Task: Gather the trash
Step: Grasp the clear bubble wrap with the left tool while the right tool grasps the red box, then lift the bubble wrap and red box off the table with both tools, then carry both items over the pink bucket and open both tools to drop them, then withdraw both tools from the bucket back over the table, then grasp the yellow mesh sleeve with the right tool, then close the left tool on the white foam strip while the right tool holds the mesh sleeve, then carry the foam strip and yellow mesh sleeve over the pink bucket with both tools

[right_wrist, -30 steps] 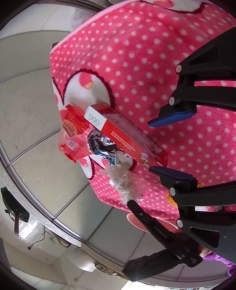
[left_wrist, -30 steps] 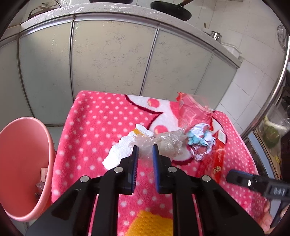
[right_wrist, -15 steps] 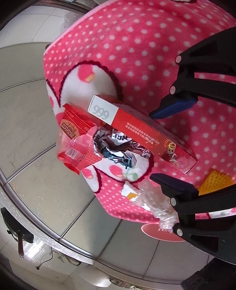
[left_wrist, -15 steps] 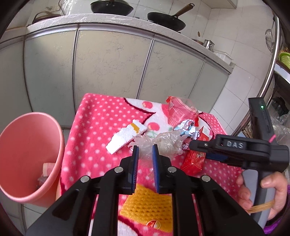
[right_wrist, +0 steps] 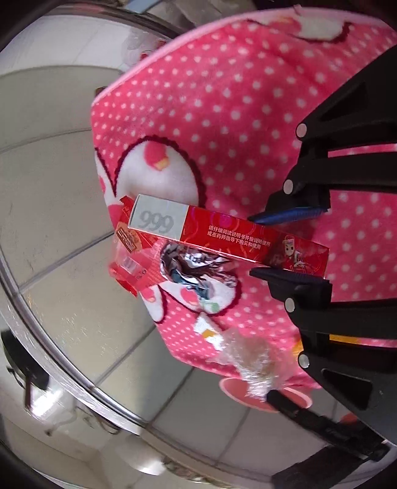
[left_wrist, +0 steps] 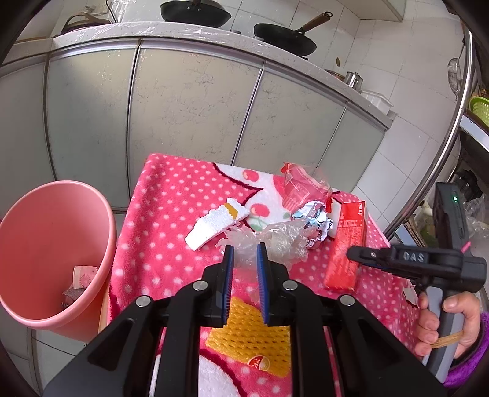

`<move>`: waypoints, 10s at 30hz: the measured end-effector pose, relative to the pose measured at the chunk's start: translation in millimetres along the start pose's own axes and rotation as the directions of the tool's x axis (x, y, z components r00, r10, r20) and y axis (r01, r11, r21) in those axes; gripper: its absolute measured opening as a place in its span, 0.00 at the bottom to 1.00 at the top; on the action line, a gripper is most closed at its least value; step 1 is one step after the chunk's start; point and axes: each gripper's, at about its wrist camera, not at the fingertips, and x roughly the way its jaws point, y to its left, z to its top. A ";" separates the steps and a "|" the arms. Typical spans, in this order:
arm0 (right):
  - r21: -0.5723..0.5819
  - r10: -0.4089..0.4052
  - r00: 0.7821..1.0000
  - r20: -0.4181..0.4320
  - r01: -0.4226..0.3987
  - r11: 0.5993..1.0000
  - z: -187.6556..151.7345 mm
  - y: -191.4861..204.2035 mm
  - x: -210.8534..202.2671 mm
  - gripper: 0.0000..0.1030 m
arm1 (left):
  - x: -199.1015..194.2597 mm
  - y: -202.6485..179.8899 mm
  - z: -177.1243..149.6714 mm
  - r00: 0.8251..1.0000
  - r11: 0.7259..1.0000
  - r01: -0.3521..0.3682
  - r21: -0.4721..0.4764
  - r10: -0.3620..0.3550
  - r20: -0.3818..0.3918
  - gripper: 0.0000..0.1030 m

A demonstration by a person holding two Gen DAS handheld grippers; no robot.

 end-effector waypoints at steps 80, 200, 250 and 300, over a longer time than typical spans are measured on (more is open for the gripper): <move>-0.555 0.168 0.985 -0.034 -0.159 0.817 -19.7 184.6 5.7 0.22 | -76.8 53.8 2.7 0.961 0.971 -0.220 -0.089 0.231 0.149 0.14; -0.370 -0.002 0.992 0.126 0.049 0.928 -51.0 53.1 -0.9 0.07 | -11.9 33.6 -25.8 0.949 0.952 -0.307 -0.012 0.306 -0.075 0.22; -0.132 -0.124 0.991 0.046 0.129 0.983 -33.0 -15.7 21.9 0.09 | 70.3 -15.0 -12.5 0.967 0.978 -0.147 0.147 0.173 -0.188 0.31; -0.168 -0.171 0.983 0.060 0.179 0.969 -33.4 -9.9 21.3 0.10 | 46.4 -11.9 -31.5 0.968 0.981 -0.190 0.030 0.192 -0.163 0.25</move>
